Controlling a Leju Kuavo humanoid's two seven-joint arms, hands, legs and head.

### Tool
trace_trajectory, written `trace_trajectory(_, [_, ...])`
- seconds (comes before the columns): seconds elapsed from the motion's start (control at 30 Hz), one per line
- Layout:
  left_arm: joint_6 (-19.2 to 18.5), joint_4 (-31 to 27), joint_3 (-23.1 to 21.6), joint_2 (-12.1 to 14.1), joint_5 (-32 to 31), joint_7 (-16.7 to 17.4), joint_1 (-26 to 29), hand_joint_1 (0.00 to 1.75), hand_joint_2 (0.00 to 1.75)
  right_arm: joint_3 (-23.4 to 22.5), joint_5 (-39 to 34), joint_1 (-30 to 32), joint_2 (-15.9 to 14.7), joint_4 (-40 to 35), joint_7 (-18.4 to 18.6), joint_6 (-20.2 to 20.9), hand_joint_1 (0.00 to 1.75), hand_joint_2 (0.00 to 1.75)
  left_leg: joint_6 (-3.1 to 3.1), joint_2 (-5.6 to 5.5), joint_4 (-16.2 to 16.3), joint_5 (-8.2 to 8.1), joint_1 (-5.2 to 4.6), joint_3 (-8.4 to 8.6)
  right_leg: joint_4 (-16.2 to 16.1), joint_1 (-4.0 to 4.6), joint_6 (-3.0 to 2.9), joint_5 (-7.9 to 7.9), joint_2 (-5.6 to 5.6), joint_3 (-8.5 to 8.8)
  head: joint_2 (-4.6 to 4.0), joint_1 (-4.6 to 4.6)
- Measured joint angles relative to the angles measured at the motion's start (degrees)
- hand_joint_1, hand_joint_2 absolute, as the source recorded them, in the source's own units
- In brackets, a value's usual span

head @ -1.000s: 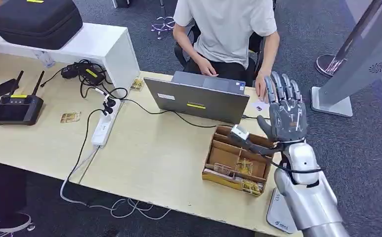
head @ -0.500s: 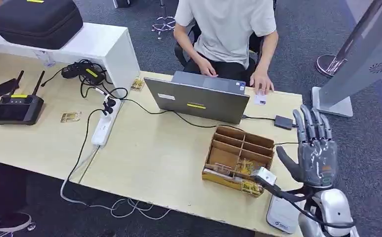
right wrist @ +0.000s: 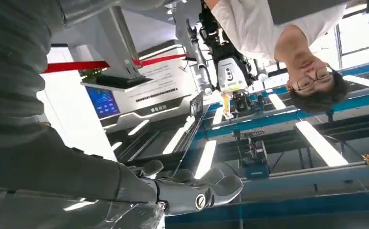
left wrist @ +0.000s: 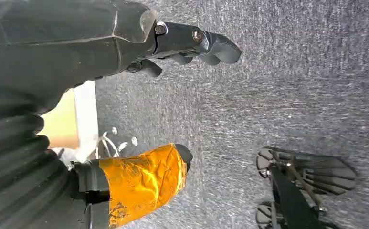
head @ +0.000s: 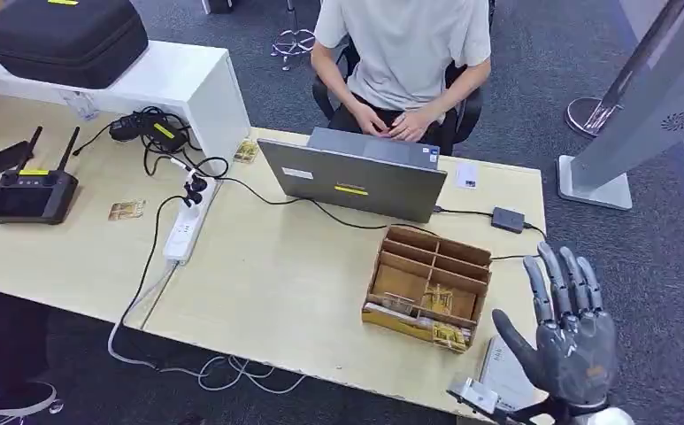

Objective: Pass the card to the sensor for recognition and then transmit it.

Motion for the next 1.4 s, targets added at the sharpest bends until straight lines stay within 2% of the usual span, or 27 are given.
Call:
trace_trajectory(0.27, [0.0,0.0,1.2,0.0,0.4,-0.5,0.0,0.0,1.75,-0.8,-0.8,10.3,-0.1,-2.1,-2.3,-1.4,0.0,1.75,-0.06,0.02,0.0,-0.06,0.0,0.01,0.0,0.0,-0.02,-0.04,0.01,0.0,0.0,0.0])
trace_trajectory(0.5, [0.0,0.0,1.7,0.0,0.0,-0.5,0.0,0.0,1.75,-1.3,-1.5,13.4,1.8,0.9,-3.4,-1.4,0.0,1.75,-0.07,0.04,0.0,-0.05,0.01,0.04,0.0,0.0,-0.02,-0.03,0.03,0.02,0.0,-0.02])
trace_trajectory(0.77, [-0.1,0.0,1.7,0.0,-1.4,-0.9,-0.1,0.0,1.75,1.0,0.1,12.1,4.7,9.2,-2.1,-1.4,0.0,1.75,-0.08,0.05,0.0,-0.05,0.02,0.05,0.0,0.04,-0.03,-0.03,0.05,0.02,0.0,-0.02])
trace_trajectory(0.93, [-0.1,0.0,1.7,0.0,-1.5,-1.0,-0.1,0.0,1.75,1.6,0.4,11.3,6.0,12.0,-2.1,-1.4,0.0,1.75,-0.08,0.04,0.0,-0.05,0.02,0.05,0.0,0.04,-0.03,-0.03,0.04,0.03,0.0,-0.02])
trace_trajectory(1.4, [-0.6,0.0,1.7,0.0,-2.9,-1.3,-0.4,0.0,1.75,-1.5,6.7,4.1,12.5,21.7,-5.6,-1.4,0.0,1.75,-0.07,0.08,0.0,-0.02,0.03,0.07,0.0,0.05,-0.04,-0.02,0.08,0.03,0.0,0.0])
